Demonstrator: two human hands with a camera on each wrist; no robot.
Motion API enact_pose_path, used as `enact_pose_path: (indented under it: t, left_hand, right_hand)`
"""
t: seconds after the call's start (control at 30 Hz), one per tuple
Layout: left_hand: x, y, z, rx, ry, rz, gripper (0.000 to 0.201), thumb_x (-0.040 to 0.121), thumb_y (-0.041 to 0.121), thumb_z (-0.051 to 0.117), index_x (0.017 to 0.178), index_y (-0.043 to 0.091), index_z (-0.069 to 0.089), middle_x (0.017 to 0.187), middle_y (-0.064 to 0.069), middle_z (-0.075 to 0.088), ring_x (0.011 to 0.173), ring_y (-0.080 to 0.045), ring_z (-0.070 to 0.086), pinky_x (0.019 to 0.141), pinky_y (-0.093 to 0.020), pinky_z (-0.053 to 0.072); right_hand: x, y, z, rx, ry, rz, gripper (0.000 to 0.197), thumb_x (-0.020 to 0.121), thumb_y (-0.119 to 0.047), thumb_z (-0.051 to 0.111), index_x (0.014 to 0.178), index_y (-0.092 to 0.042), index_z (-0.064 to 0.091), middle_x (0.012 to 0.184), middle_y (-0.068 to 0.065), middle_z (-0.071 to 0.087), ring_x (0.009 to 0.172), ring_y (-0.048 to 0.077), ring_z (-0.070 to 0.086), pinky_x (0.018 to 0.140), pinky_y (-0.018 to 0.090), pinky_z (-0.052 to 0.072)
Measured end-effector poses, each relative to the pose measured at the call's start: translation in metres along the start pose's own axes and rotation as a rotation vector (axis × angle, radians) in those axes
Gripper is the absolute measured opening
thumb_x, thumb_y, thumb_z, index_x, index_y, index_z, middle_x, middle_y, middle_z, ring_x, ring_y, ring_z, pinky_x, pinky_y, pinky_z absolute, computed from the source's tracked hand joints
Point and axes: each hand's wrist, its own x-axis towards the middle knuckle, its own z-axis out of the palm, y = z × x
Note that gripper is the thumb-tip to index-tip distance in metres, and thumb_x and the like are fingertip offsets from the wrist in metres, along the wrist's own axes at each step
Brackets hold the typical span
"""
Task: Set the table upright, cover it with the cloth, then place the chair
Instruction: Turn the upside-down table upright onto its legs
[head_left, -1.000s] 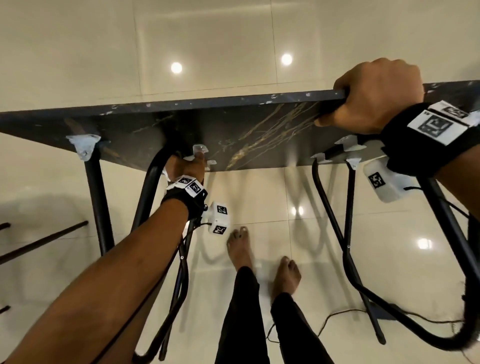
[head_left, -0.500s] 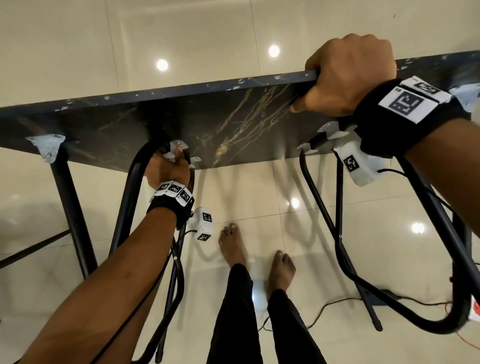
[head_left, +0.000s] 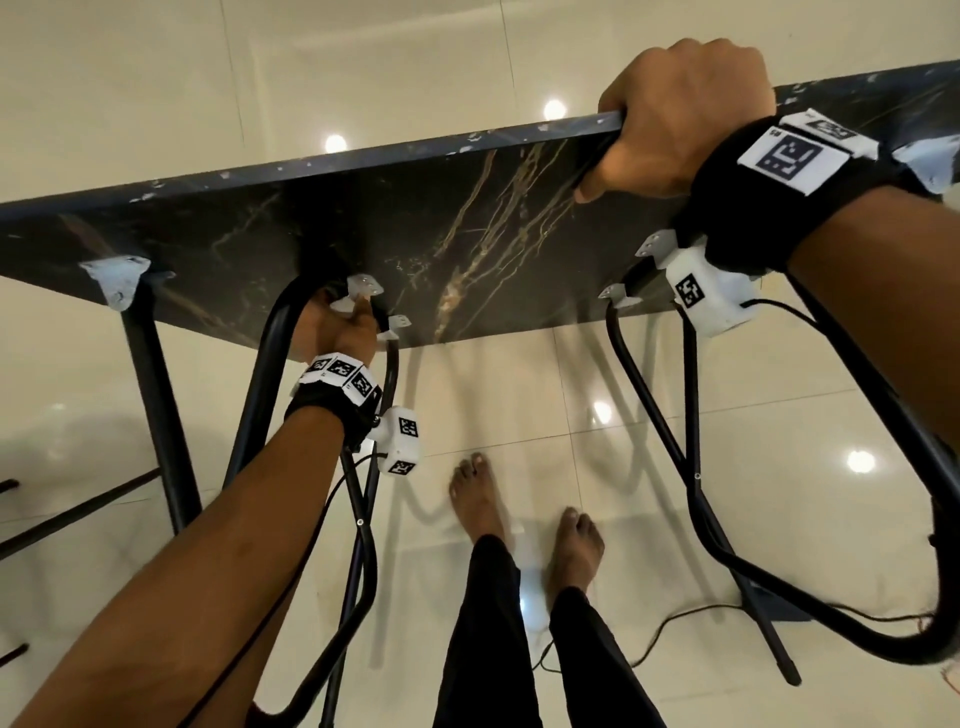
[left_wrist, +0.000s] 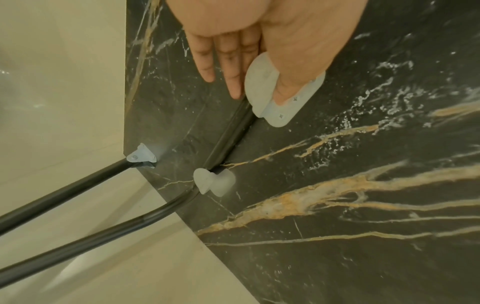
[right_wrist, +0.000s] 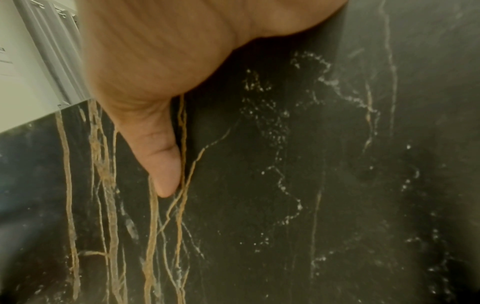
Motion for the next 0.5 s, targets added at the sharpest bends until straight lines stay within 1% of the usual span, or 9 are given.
enact_pose_path:
  t: [0.07, 0.13, 0.17, 0.2, 0.27, 0.3, 0.37, 0.43, 0.5]
  left_hand:
    - [-0.003, -0.005, 0.002, -0.039, -0.055, 0.029, 0.052, 0.087, 0.026, 0.066, 0.133, 0.010, 0.048, 0.127, -0.013, 0.058, 0.115, -0.029, 0.057, 0.094, -0.029, 0.044]
    - [-0.015, -0.010, -0.001, -0.043, -0.098, 0.075, 0.071, 0.083, 0.026, 0.070, 0.143, 0.013, 0.035, 0.135, -0.013, 0.052, 0.120, -0.030, 0.054, 0.099, -0.033, 0.045]
    - [-0.023, -0.012, -0.003, -0.026, -0.107, 0.097, 0.079, 0.082, 0.028, 0.071, 0.147, 0.013, 0.030, 0.140, -0.014, 0.048, 0.123, -0.031, 0.051, 0.101, -0.034, 0.044]
    - [-0.032, -0.015, -0.003, -0.014, -0.126, 0.115, 0.082, 0.081, 0.030, 0.071, 0.148, 0.010, 0.029, 0.142, -0.016, 0.046, 0.125, -0.032, 0.049, 0.102, -0.035, 0.043]
    - [-0.051, -0.023, -0.008, -0.035, -0.165, 0.124, 0.079, 0.078, 0.038, 0.066, 0.143, 0.005, 0.037, 0.138, -0.018, 0.050, 0.122, -0.032, 0.053, 0.099, -0.036, 0.047]
    - [-0.062, -0.029, -0.011, -0.058, -0.194, 0.108, 0.077, 0.078, 0.038, 0.066, 0.143, 0.008, 0.038, 0.137, -0.015, 0.051, 0.118, -0.031, 0.056, 0.097, -0.037, 0.049]
    - [-0.083, -0.043, -0.018, -0.039, -0.252, 0.077, 0.070, 0.083, 0.033, 0.068, 0.144, 0.014, 0.038, 0.136, -0.010, 0.050, 0.115, -0.029, 0.057, 0.097, -0.040, 0.050]
    - [-0.103, -0.063, -0.022, 0.046, -0.325, 0.058, 0.065, 0.086, 0.029, 0.068, 0.143, 0.014, 0.039, 0.135, -0.011, 0.050, 0.118, -0.030, 0.056, 0.099, -0.040, 0.048]
    - [-0.118, -0.085, -0.022, 0.089, -0.352, 0.041, 0.064, 0.087, 0.030, 0.066, 0.143, 0.014, 0.038, 0.137, -0.012, 0.050, 0.119, -0.030, 0.056, 0.099, -0.040, 0.047]
  right_hand:
    - [0.006, 0.001, -0.003, -0.004, -0.013, 0.004, 0.063, 0.061, -0.071, 0.075, 0.095, -0.018, 0.074, 0.060, 0.001, 0.050, 0.066, 0.033, 0.055, 0.065, 0.038, 0.044]
    - [0.009, 0.000, -0.005, -0.002, -0.035, 0.009, 0.062, 0.061, -0.072, 0.076, 0.095, -0.020, 0.075, 0.060, 0.000, 0.052, 0.065, 0.032, 0.055, 0.064, 0.037, 0.043]
    - [0.012, -0.001, -0.009, 0.000, -0.049, 0.008, 0.062, 0.060, -0.072, 0.076, 0.095, -0.022, 0.075, 0.061, 0.000, 0.053, 0.065, 0.032, 0.055, 0.064, 0.036, 0.043]
    - [0.014, -0.001, -0.010, 0.005, -0.067, 0.016, 0.061, 0.059, -0.073, 0.076, 0.096, -0.023, 0.075, 0.062, -0.001, 0.053, 0.066, 0.031, 0.055, 0.064, 0.036, 0.043]
    - [0.019, -0.004, -0.015, 0.013, -0.102, 0.030, 0.060, 0.059, -0.073, 0.076, 0.096, -0.025, 0.075, 0.065, -0.001, 0.056, 0.066, 0.030, 0.054, 0.065, 0.035, 0.044]
    - [0.021, -0.004, -0.016, 0.019, -0.119, 0.041, 0.060, 0.059, -0.073, 0.077, 0.096, -0.026, 0.075, 0.066, 0.000, 0.057, 0.065, 0.029, 0.054, 0.066, 0.035, 0.044]
    - [0.024, -0.005, -0.020, 0.033, -0.139, 0.062, 0.061, 0.059, -0.072, 0.078, 0.100, -0.026, 0.075, 0.069, 0.000, 0.058, 0.069, 0.031, 0.055, 0.068, 0.035, 0.044]
    - [0.026, -0.006, -0.022, 0.037, -0.147, 0.071, 0.065, 0.059, -0.071, 0.079, 0.106, -0.026, 0.074, 0.074, 0.001, 0.060, 0.075, 0.033, 0.057, 0.071, 0.036, 0.047]
    - [0.029, -0.008, -0.022, 0.063, -0.150, 0.065, 0.071, 0.059, -0.070, 0.079, 0.113, -0.025, 0.073, 0.083, 0.005, 0.061, 0.079, 0.034, 0.056, 0.073, 0.036, 0.049]
